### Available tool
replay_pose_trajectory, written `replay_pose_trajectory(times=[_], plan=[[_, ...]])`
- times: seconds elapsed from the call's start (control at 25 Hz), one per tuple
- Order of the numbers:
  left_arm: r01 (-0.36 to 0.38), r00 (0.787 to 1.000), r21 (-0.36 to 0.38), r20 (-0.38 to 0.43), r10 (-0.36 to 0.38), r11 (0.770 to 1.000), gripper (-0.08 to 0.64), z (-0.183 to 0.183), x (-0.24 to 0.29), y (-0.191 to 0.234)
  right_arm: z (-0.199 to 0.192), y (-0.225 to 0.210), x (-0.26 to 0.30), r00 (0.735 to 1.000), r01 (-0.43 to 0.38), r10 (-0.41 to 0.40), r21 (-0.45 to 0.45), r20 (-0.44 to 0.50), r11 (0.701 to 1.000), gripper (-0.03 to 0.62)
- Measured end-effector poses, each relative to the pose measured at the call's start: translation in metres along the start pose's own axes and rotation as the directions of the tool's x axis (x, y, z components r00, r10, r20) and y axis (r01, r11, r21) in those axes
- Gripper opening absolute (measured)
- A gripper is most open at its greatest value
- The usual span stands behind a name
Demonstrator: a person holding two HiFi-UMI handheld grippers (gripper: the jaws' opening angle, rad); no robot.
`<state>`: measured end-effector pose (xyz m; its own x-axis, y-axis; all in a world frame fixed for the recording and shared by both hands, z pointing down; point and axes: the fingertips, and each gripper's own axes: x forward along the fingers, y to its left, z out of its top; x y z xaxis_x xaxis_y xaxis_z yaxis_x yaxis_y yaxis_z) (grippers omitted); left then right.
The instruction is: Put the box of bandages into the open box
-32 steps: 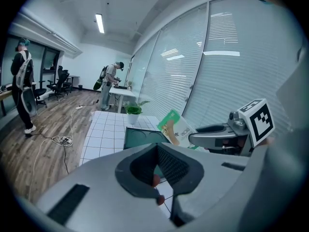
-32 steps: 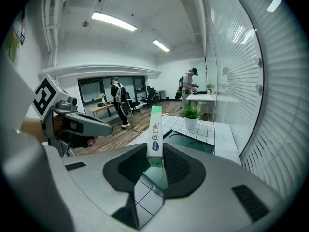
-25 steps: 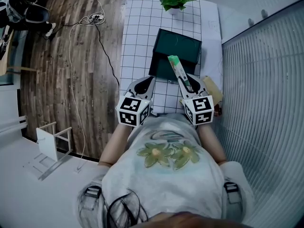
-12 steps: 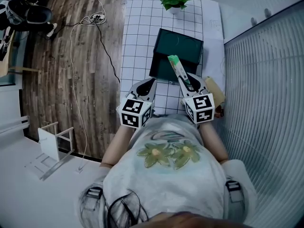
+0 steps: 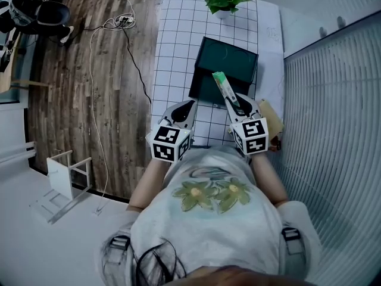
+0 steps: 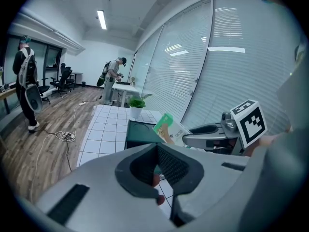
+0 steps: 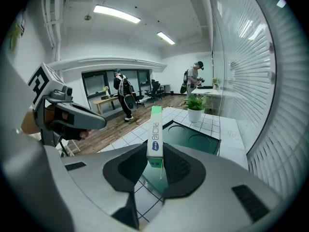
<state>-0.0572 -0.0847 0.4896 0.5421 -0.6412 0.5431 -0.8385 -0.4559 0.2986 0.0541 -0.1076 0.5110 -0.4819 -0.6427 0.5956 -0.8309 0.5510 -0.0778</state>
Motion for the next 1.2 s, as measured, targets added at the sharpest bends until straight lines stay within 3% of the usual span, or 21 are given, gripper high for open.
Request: replay_pose_trajectory(times=[1.2], plan=[[-0.016, 0.999, -0.013, -0.034, 0.015, 1.0, 0.008, -0.012, 0.024, 0.002, -0.025, -0.01, 0.025, 0.998, -0.028, 0.028, 0.0, -0.053, 1.0, 0.095]])
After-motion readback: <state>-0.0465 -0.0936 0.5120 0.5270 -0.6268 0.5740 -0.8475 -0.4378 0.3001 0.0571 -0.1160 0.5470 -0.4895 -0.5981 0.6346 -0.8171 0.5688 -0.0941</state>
